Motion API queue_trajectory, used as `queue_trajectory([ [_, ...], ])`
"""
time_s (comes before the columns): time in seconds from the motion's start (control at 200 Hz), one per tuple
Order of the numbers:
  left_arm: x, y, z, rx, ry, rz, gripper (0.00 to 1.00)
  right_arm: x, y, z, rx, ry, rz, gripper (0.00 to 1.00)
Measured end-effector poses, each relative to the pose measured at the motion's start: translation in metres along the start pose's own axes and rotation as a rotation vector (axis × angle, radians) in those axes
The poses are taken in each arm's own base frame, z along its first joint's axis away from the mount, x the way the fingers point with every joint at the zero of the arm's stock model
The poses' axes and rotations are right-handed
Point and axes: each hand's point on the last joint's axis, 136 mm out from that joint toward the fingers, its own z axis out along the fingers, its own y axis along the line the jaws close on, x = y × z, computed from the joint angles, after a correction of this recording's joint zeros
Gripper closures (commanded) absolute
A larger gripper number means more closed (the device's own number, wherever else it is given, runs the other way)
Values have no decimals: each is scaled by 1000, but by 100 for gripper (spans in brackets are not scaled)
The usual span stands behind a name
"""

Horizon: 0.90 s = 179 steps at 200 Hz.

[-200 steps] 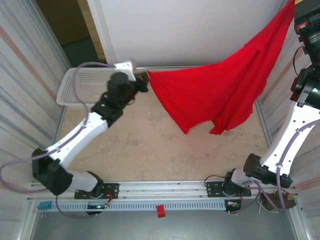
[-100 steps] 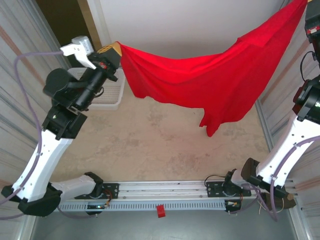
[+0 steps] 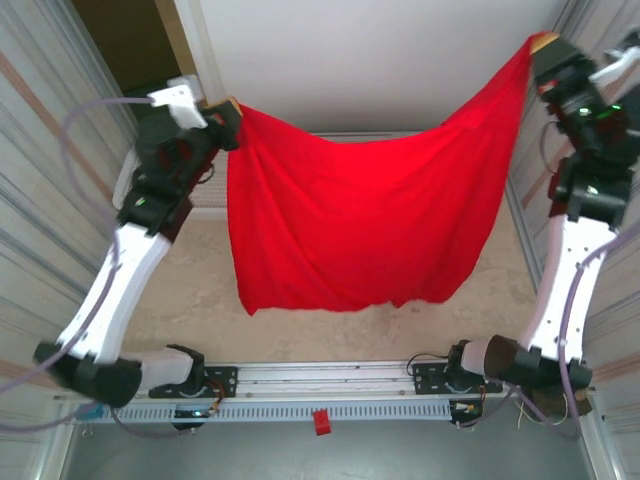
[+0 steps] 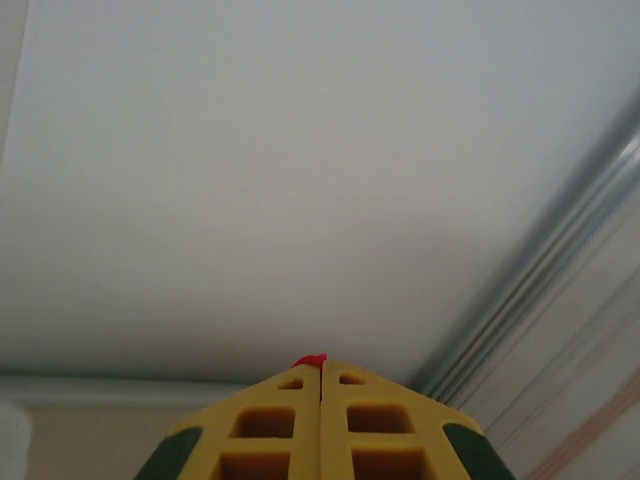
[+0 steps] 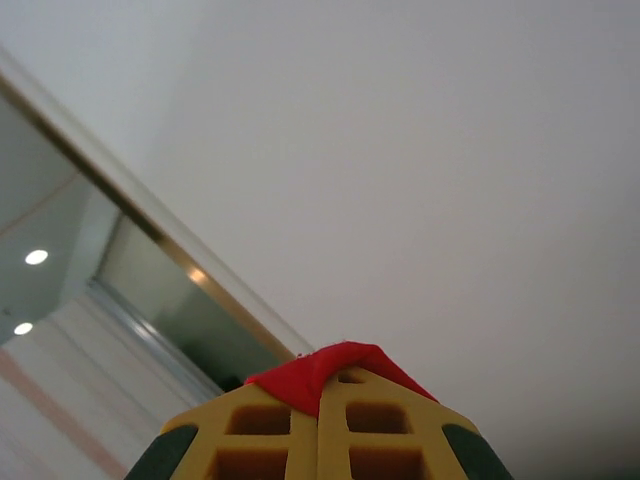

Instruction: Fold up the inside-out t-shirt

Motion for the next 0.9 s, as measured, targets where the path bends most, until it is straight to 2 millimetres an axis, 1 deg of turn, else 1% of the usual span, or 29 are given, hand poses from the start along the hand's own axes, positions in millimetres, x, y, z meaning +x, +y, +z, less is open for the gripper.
queue_trajectory([
  [0.03,28,20,23,-36,68,-7,100,15,-33,14,52,37,23,100],
  [0.04,34,24,27,-44,82,-9,100,20,-42,17,67,48,29,100],
  [0.05,44,31,34,-55,106,-11,100,23,-50,20,81,56,34,100],
  [0.055,52,36,39,-64,125,-13,100,27,-58,24,94,65,40,100],
  [0.065,57,40,43,-71,138,-15,100,31,-65,27,105,74,45,100],
  [0.09,80,54,56,-97,191,-21,100,45,-93,37,148,107,64,100],
  [0.105,94,63,64,-113,225,-25,100,50,-103,40,163,120,70,100],
  [0.115,103,69,69,-124,246,-27,100,55,-114,44,180,131,79,100],
  [0.12,106,72,71,-127,254,-28,100,59,-121,47,191,140,86,100],
  [0.14,122,81,79,-143,289,-31,100,66,-136,52,213,157,95,100],
  [0.16,135,90,86,-157,319,-33,100,75,-156,60,242,179,107,100],
  [0.225,176,115,106,-192,410,-39,100,100,-206,78,309,233,135,100],
  [0.296,202,131,126,-212,468,-36,100,124,-253,96,372,284,166,100],
  [0.331,209,135,138,-215,482,-30,100,133,-273,105,397,307,172,100],
  [0.391,212,139,159,-209,482,-17,100,143,-297,121,423,326,179,100],
  [0.401,212,139,163,-208,483,-14,100,144,-299,123,426,330,180,100],
  [0.416,211,139,168,-203,479,-11,99,145,-305,127,432,333,180,93],
  [0.421,211,139,170,-201,479,-9,98,145,-305,128,433,334,179,91],
  [0.426,211,139,171,-201,479,-8,96,146,-307,130,433,337,178,87],
  [0.456,207,137,182,-188,469,1,82,146,-312,136,435,340,173,64],
  [0.476,205,136,187,-181,466,3,67,145,-314,141,436,343,169,53],
  [0.506,201,134,195,-169,457,12,52,145,-315,146,434,346,159,41],
  [0.541,196,131,201,-157,449,18,40,142,-314,150,433,344,142,34],
  [0.601,187,124,206,-137,437,27,29,138,-307,151,431,342,114,29],
  [0.626,186,123,206,-132,438,28,22,135,-303,150,431,339,101,28],
  [0.681,181,118,204,-121,435,27,18,132,-296,143,442,332,85,27],
  [0.716,178,116,202,-115,433,31,17,131,-292,135,453,329,76,27],
  [0.802,178,113,185,-113,451,27,17,137,-285,98,514,330,90,27],
  [0.897,183,109,153,-120,481,10,17,149,-279,48,592,330,102,27],
])
